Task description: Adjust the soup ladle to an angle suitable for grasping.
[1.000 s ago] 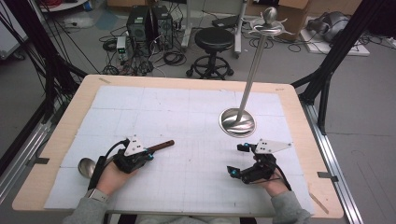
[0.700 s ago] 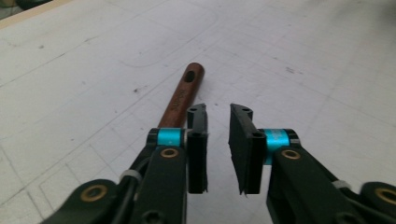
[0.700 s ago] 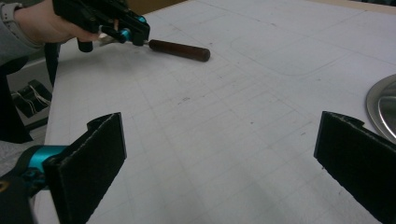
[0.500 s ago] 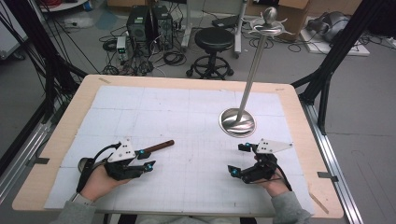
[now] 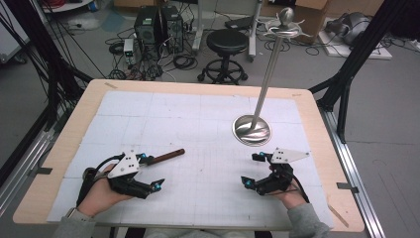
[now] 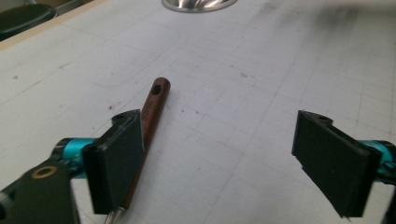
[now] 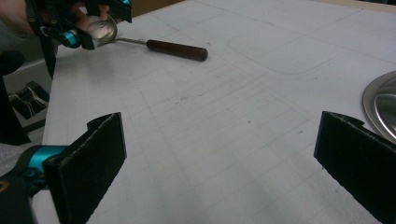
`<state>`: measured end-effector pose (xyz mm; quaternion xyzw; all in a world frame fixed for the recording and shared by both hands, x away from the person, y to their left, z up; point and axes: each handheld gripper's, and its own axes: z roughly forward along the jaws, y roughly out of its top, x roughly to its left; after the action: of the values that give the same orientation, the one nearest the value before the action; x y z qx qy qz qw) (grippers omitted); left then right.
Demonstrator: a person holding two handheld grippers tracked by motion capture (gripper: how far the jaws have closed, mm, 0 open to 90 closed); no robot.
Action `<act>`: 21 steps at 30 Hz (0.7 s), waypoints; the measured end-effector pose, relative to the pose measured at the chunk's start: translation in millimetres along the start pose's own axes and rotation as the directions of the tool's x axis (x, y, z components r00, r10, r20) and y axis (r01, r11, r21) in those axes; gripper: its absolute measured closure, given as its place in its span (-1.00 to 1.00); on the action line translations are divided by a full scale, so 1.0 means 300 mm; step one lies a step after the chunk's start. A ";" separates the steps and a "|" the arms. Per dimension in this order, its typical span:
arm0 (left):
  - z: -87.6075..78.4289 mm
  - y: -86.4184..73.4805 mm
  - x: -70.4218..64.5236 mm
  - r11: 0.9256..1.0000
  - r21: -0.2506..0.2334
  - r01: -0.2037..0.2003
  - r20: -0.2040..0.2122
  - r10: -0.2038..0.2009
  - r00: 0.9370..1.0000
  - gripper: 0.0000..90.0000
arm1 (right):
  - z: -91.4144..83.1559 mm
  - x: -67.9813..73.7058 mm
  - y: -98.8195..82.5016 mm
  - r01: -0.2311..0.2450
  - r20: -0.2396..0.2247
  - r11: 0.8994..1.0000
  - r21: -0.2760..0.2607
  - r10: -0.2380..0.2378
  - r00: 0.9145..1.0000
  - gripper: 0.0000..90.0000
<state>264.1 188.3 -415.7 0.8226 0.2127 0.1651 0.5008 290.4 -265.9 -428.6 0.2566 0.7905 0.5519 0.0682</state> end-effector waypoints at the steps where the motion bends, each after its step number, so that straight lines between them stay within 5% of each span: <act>1: -0.003 0.003 0.001 1.000 -0.011 0.002 0.005 -0.002 1.000 -0.64 | 0.000 0.000 0.000 -0.009 -0.003 1.000 -0.002 0.009 1.000 -0.97; 10: -0.022 0.014 -0.004 0.999 -0.035 -0.001 0.019 0.002 1.000 -0.69 | -0.004 0.002 0.004 -0.021 -0.007 0.999 -0.026 0.020 1.000 -0.97; 21: -0.060 0.001 0.021 1.000 0.002 -0.004 -0.034 0.004 0.999 -0.65 | -0.001 -0.004 0.009 -0.031 -0.008 0.999 -0.035 0.030 1.000 -0.97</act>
<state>260.7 204.8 -406.9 0.8205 0.2198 0.1800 0.4960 292.1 -265.9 -426.3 0.2655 0.7770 0.5675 0.0614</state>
